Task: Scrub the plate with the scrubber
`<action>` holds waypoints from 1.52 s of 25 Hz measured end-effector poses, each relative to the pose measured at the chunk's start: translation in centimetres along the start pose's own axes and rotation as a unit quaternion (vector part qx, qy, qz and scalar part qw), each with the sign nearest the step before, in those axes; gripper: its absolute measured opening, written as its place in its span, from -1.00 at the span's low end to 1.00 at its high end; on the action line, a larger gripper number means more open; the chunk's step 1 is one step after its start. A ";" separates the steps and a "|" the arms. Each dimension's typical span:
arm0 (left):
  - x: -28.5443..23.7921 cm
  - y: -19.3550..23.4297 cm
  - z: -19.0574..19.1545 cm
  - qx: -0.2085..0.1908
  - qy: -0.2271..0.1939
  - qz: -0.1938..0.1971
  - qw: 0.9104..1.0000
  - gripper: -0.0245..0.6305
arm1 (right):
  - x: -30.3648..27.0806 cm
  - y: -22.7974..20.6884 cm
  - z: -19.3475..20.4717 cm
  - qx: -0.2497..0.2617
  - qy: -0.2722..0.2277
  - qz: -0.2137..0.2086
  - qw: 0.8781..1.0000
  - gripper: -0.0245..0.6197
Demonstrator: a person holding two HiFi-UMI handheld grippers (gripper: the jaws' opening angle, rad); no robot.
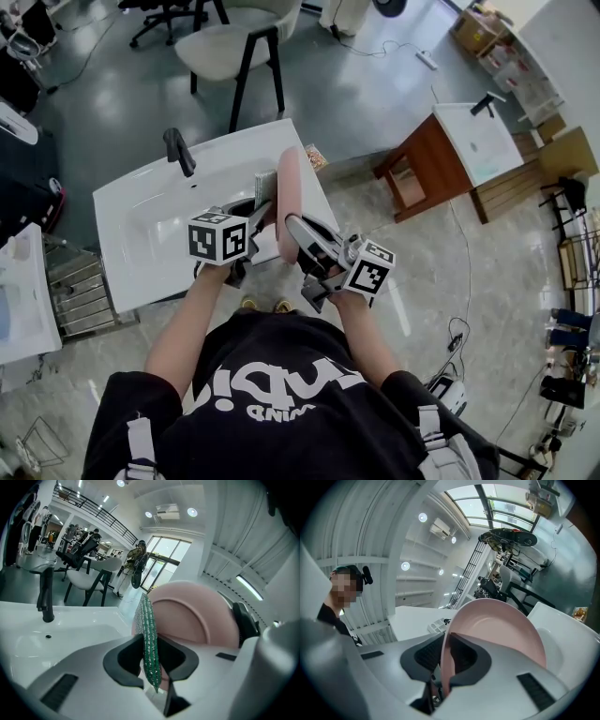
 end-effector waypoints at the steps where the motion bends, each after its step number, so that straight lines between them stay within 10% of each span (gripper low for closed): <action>1: -0.1 0.0 0.2 0.000 0.003 0.001 1.000 -0.66 | 0.0 -0.1 0.0 0.000 0.001 0.001 1.000 -0.75; 27: 2.5 -6.4 2.5 0.044 0.028 0.127 0.991 -0.66 | 3.7 -4.4 -1.5 0.033 -0.008 0.098 0.995 -0.79; 38: 3.6 -4.4 1.6 0.034 -0.005 0.090 0.995 -0.66 | 3.6 -4.6 -0.9 0.081 0.031 0.125 0.988 -0.80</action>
Point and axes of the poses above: the fingertips, and each gripper's own axes: x backward along the fingers, y to its left, z out of its underside, the point moved 2 cm from there along x, backward along the fingers, and after that the axes turned 1 degree about y, right-handed, at the moved point
